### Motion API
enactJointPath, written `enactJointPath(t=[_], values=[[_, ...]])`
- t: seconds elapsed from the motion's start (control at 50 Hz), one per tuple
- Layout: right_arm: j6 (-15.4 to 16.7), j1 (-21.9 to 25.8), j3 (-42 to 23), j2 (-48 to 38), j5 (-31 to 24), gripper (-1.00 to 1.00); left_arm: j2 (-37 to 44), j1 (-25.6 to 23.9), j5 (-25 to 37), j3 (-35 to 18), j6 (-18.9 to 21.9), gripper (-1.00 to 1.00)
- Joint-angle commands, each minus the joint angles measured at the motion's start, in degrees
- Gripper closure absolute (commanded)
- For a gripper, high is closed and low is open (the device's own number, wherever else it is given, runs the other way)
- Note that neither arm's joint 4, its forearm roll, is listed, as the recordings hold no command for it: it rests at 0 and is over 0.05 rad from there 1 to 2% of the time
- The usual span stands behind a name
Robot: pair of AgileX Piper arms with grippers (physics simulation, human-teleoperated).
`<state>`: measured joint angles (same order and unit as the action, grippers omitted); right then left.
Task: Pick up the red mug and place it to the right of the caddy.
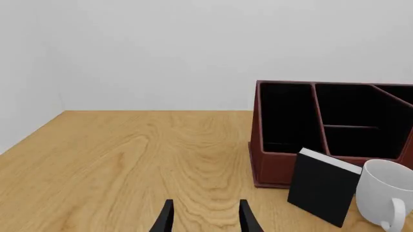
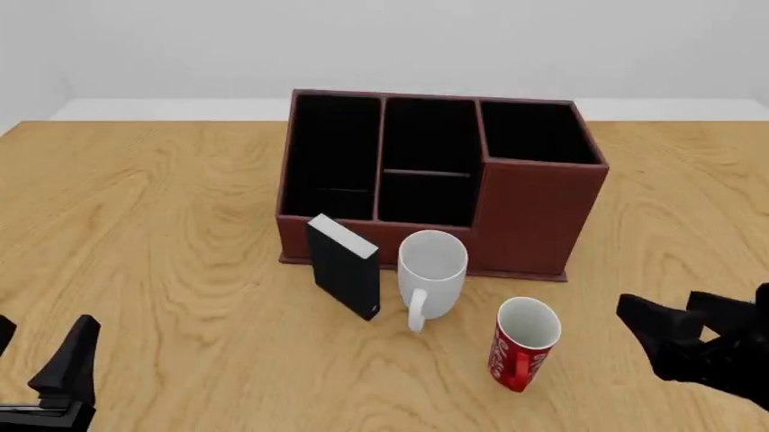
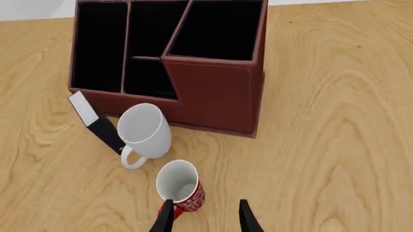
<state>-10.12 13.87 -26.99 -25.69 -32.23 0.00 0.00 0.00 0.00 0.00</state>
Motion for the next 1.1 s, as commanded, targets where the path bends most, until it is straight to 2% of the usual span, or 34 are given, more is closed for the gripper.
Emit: enactJointPath(t=[0.02, 0.06, 0.08, 0.16, 0.28, 0.38, 0.58, 0.7, 0.82, 1.1], values=[[-5.3, 3.7, 2.8, -5.0, 3.8, -1.0, 0.0, 0.0, 0.0, 0.0, 0.0, -1.0], [-5.9, 2.5, 3.6, -3.4, 2.8, -1.0, 0.0, 0.0, 0.0, 0.0, 0.0, -1.0], [-7.8, 4.5, 4.0, -5.7, 4.6, -1.0, 0.0, 0.0, 0.0, 0.0, 0.0, -1.0], [-8.4, 3.5, 5.1, -3.8, 3.2, -1.0, 0.0, 0.0, 0.0, 0.0, 0.0, -1.0], [-9.9, 6.0, 6.4, -5.1, 4.7, -1.0, 0.0, 0.0, 0.0, 0.0, 0.0, -1.0], [-11.1, 5.9, 7.3, -5.2, 4.9, -1.0, 0.0, 0.0, 0.0, 0.0, 0.0, -1.0], [-10.9, 4.7, 9.1, -3.2, 3.6, -1.0, 0.0, 0.0, 0.0, 0.0, 0.0, -1.0], [-11.1, 6.3, 9.3, -5.2, 5.8, -1.0, 0.0, 0.0, 0.0, 0.0, 0.0, -1.0], [-12.1, 8.4, 10.2, -10.3, 10.6, -1.0, 0.0, 0.0, 0.0, 0.0, 0.0, -1.0], [-13.5, 11.9, 10.2, -16.5, 16.2, -1.0, 0.0, 0.0, 0.0, 0.0, 0.0, -1.0]])
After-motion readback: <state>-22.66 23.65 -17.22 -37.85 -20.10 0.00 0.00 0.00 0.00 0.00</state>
